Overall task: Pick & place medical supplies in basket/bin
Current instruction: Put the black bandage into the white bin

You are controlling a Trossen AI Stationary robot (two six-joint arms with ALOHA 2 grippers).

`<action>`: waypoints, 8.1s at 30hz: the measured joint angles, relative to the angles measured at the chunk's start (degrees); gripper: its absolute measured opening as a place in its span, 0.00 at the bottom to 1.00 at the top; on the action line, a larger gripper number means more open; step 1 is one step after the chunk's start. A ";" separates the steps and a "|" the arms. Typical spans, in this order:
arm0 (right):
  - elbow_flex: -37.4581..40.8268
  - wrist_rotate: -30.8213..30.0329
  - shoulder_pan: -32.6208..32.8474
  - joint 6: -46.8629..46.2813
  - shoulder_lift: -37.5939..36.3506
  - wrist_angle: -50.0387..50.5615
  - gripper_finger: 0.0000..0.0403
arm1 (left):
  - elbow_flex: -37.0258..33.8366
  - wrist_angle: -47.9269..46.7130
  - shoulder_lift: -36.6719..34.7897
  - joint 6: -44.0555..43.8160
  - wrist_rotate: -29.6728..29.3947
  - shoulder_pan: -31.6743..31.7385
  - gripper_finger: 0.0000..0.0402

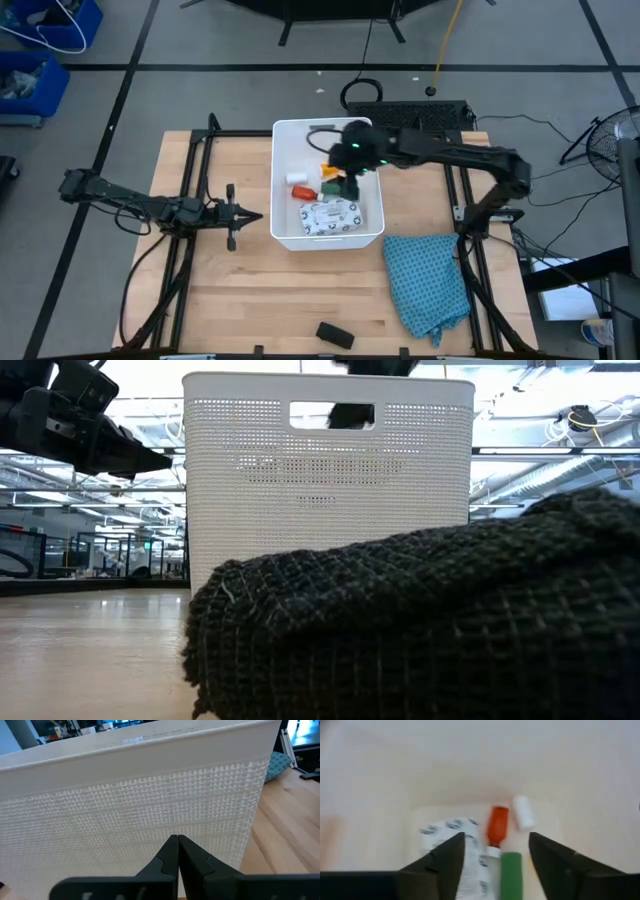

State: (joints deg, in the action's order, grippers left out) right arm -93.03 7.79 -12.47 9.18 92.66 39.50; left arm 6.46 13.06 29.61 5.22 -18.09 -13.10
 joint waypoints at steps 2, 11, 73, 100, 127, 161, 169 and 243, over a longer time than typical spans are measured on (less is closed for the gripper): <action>0.00 1.27 2.87 0.27 -3.85 0.75 0.41 | 0.00 -0.16 0.00 -0.03 0.00 0.00 0.02; 5.37 -3.15 17.68 5.91 -20.45 0.29 0.02 | 0.00 0.01 0.00 -1.28 -0.02 0.00 0.02; 91.93 -1.61 14.47 -9.69 -75.15 -69.05 0.00 | -0.01 -0.78 -0.02 -2.08 0.24 0.00 0.02; 92.15 -2.01 14.45 -3.53 -75.03 -74.42 0.00 | 23.07 13.03 35.19 -8.56 -0.02 -20.80 0.02; 92.17 -1.77 14.45 -2.66 -75.01 -73.98 0.00 | 75.33 -14.93 86.01 -16.81 4.52 -23.45 0.50; 92.17 -1.84 14.45 -1.52 -74.50 -73.51 0.00 | 72.50 -12.02 93.79 -15.74 23.01 -19.10 0.91; 92.17 -1.95 14.45 -0.98 -74.50 -73.52 0.00 | 72.50 -11.98 93.79 -16.34 27.54 -18.62 0.46; 92.17 -1.97 14.45 -3.71 -73.98 -69.65 0.00 | 6.05 8.10 -9.48 -5.27 -25.09 2.13 0.15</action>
State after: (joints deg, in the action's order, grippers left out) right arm -0.86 5.82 1.98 5.48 18.68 -30.15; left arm 12.51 21.16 20.13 -0.05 -43.17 -10.97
